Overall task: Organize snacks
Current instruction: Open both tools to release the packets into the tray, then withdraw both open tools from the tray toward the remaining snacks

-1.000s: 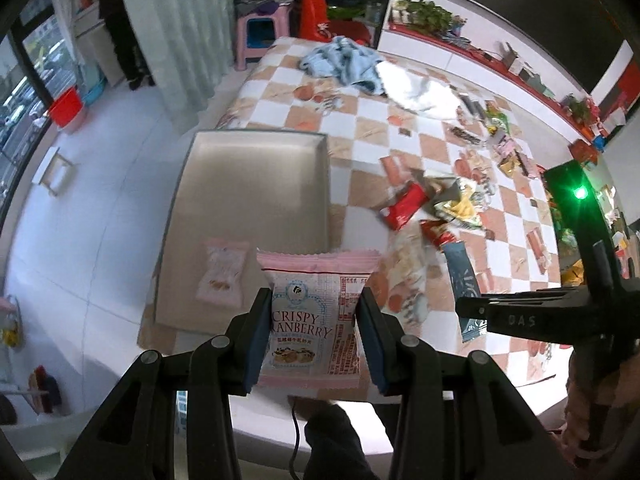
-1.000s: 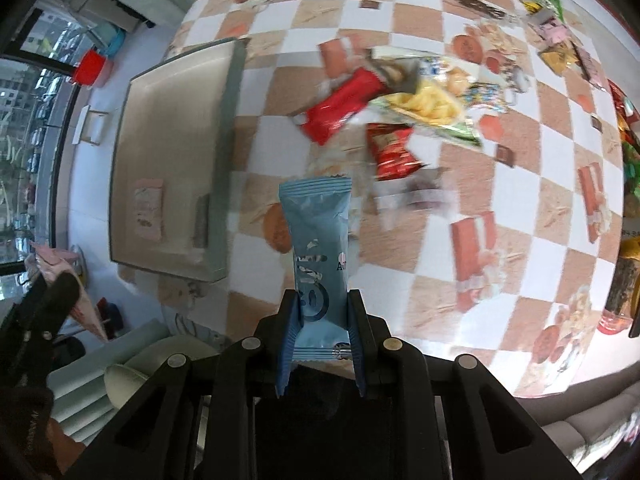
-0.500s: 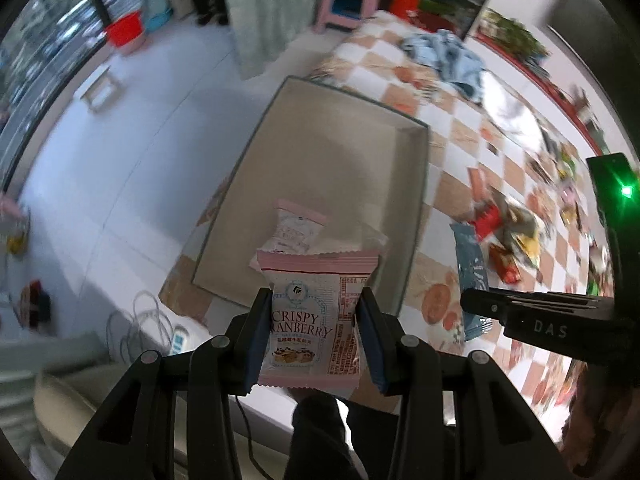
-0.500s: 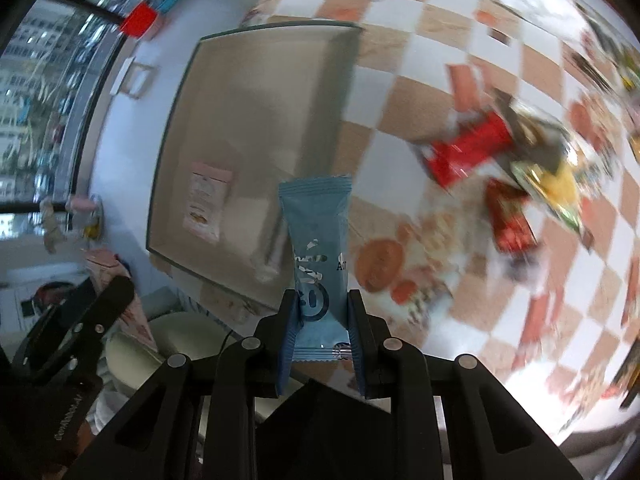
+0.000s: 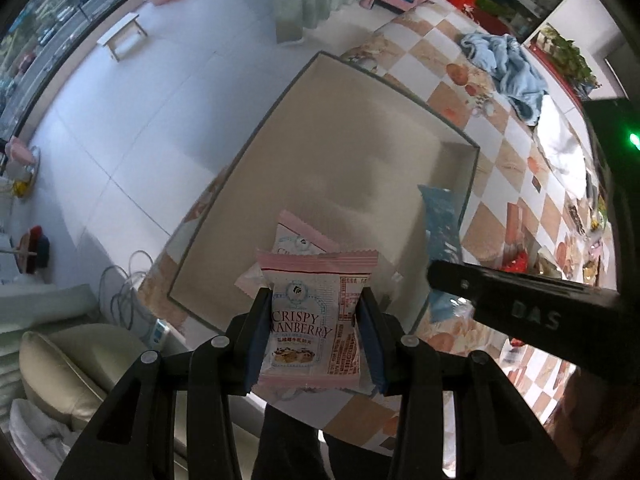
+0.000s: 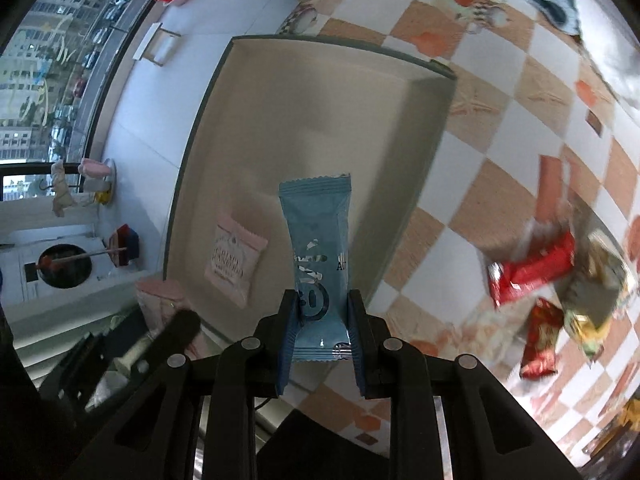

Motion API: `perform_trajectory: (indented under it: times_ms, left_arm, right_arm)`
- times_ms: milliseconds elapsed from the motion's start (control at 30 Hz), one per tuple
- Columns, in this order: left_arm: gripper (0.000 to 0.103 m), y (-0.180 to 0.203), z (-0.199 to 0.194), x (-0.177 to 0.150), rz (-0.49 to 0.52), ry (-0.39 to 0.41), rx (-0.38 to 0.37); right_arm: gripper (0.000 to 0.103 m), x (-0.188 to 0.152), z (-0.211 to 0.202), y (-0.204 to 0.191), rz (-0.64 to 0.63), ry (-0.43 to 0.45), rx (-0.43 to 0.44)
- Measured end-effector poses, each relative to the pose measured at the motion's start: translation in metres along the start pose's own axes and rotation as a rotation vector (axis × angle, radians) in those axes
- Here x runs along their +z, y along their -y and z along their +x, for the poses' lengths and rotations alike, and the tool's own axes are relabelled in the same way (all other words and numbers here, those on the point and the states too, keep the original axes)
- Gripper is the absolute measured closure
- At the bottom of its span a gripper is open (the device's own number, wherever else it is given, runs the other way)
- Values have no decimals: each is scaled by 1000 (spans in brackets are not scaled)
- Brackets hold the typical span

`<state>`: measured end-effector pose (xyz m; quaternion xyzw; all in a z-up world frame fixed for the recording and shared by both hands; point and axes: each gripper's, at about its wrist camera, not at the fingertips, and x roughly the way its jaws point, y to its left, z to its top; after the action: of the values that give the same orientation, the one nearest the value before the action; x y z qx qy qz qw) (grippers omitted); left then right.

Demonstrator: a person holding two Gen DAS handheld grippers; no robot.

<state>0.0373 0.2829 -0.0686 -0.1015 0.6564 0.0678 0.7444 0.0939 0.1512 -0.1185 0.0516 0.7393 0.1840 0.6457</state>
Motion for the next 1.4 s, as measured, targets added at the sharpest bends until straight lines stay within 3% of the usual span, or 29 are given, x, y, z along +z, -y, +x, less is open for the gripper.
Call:
perform_trajectory:
  times_ms: [300,367,467,533,600,733,867,900,933,967,1000,1267,1400]
  left_arm:
    - [54,11,17,12,-26,-13,59]
    - [40,14,17,13,-20,-16,68]
    - [29,20,10,12,-3,3,68]
    - [26,25,4,10,20,8,68]
    - [25,28,-3,6,41,20,79]
    - [24,29,-16,-7,50,30,53]
    - [24,32,-27,-22,75,33,35]
    - [24,33,-29,-25,91,35,34]
    - [24,34,-32,-28,110,40,37]
    - [24,35,-35,-32,129,48,43]
    - [23,36,-38,-36,146,53,49]
    - [23,45,-47,-46,253,61,120]
    - [23,39,-52,-42,242,69,128]
  right_arm:
    - [77,28,31,-3,-15,-30,-22]
    - [77,31,36,0,-20,-48,-33]
    - [77,30,42,3,-24,-79,-49]
    - [67,27,42,4,-25,-86,-43]
    - [48,23,41,5,-27,-99,-26]
    - [45,14,40,5,-49,-109,-63]
    - [45,5,28,-1,-61,-84,-36]
    - [40,3,24,-3,-60,-76,-25]
    - [32,1,19,-5,-55,-66,-11]
    - [7,0,16,-6,-49,-57,-3]
    - [0,-3,13,-7,-44,-50,6]
    - [0,-24,-1,-4,-5,-93,-61]
    - [0,-33,-5,9,79,-121,-14]
